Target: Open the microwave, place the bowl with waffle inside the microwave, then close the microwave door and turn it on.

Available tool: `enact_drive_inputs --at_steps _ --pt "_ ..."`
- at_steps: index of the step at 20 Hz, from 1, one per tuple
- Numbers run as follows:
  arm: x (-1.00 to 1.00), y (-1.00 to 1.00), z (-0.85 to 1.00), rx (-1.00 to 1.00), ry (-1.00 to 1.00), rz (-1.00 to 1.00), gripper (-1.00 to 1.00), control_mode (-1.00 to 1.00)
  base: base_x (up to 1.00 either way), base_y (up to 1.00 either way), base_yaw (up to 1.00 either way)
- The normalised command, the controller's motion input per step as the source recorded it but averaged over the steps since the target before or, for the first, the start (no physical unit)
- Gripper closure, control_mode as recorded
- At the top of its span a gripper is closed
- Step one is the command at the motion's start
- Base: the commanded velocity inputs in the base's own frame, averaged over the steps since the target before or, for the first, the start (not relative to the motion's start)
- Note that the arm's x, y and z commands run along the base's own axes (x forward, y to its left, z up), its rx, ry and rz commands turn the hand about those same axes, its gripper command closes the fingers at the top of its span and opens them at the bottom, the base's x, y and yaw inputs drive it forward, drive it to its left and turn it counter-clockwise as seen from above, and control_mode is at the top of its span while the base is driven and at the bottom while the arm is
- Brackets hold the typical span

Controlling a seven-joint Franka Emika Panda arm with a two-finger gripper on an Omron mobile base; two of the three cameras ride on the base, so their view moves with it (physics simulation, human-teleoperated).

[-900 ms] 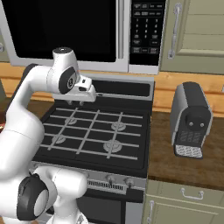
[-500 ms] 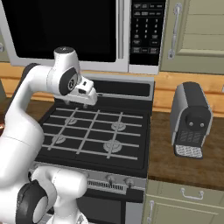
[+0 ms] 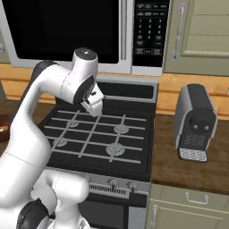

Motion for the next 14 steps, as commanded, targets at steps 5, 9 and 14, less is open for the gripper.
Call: enact_drive_inputs --at_steps 5,9,14 --pt "0.00 -0.01 0.18 0.31 0.00 -0.33 -1.00 -1.00 0.00 0.00 0.00" --pt "-0.02 0.00 0.06 0.30 0.00 -0.27 -1.00 -1.00 0.00 0.00 0.00" --pt "0.00 0.00 0.11 0.33 0.00 -0.25 -1.00 -1.00 0.00 0.00 0.00"
